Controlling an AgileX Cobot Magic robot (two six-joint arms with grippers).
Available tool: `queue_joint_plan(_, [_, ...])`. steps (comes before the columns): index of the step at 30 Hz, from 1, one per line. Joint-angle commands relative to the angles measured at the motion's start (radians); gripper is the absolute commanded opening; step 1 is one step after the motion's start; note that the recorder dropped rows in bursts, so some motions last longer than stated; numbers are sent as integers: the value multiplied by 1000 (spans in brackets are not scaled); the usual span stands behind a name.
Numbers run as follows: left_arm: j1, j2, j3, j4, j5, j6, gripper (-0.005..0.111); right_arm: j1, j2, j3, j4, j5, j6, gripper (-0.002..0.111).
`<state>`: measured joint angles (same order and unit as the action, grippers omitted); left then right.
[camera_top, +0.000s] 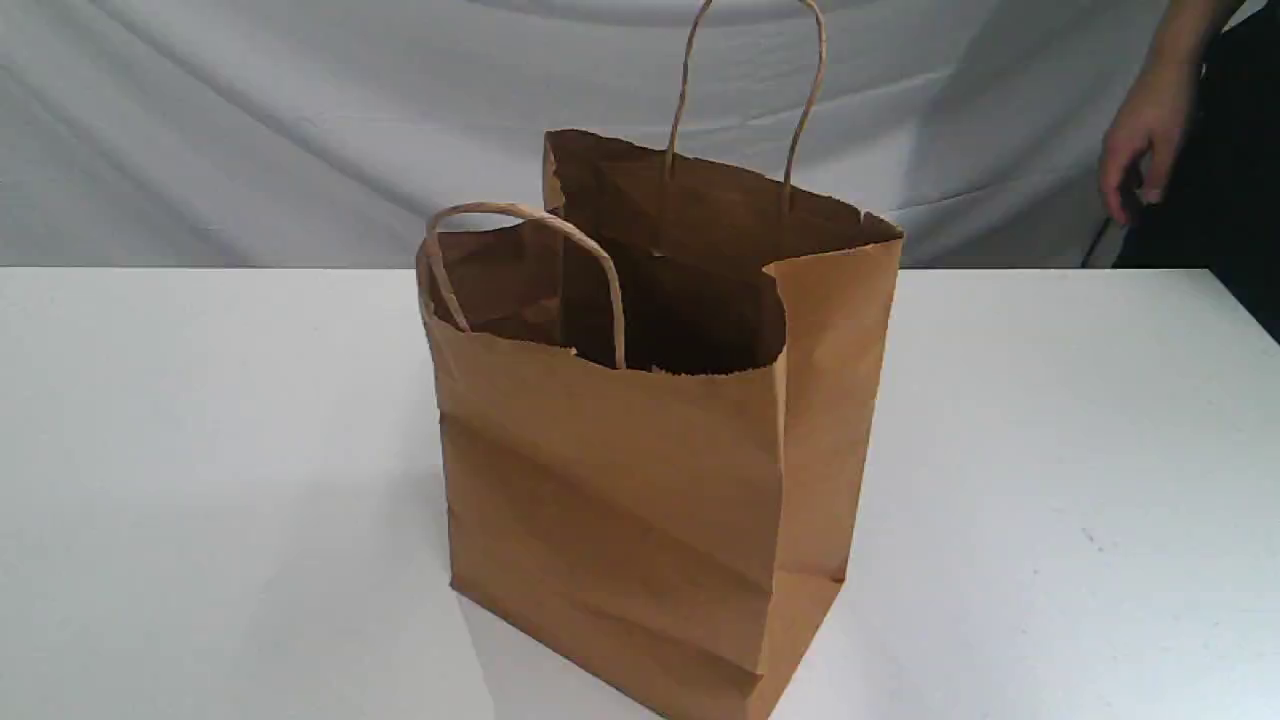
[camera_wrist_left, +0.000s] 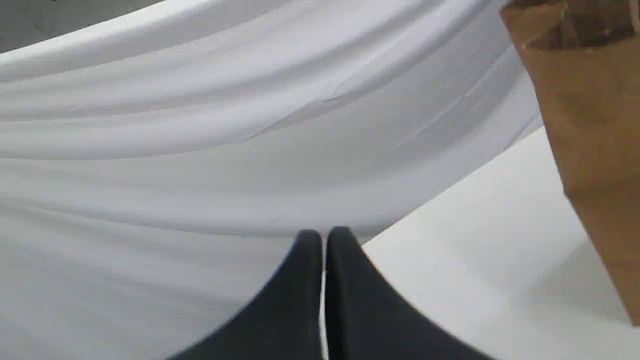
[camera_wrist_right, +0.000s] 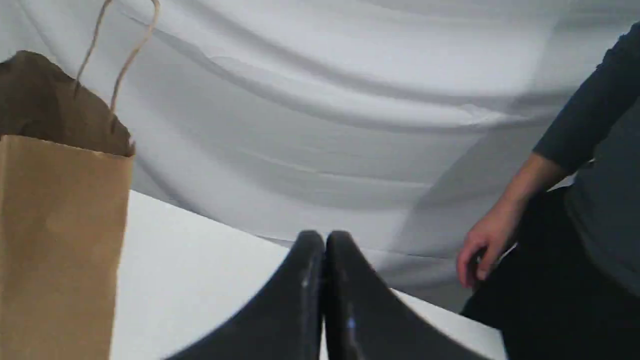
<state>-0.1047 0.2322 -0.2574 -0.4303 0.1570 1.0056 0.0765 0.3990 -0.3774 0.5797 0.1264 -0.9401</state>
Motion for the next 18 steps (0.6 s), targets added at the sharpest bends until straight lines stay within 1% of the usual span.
queue_joint_plan(1, [50, -78, 69, 87, -1, -4, 0, -10, -74, 75, -151, -16, -3, 0])
queue_joint_plan(3, [107, -137, 104, 153, -1, -4, 0, -10, -131, 127, -283, -7, -3, 0])
queue_joint_plan(5, [170, -191, 130, 195, 1, -4, 0, -10, -171, 161, -339, -5, -3, 0])
queue_joint_plan(7, [220, -232, 150, 208, 1, -4, 0, -10, -204, 186, -384, -3, -3, 0])
queue_joint_plan(9, [260, -232, 168, 208, 1, -4, 0, -10, -230, 208, -469, -3, -3, 0])
queue_joint_plan(11, [279, -232, 183, 214, 4, -4, 0, -10, -255, 230, -533, -3, -3, 0])
queue_joint_plan(15, [280, -232, 226, 316, 4, -4, 0, -10, -301, 281, -580, -8, -3, 0])
queue_joint_plan(18, [280, -232, 257, 337, 4, -4, 0, -10, -346, 331, -616, -6, -3, 0])
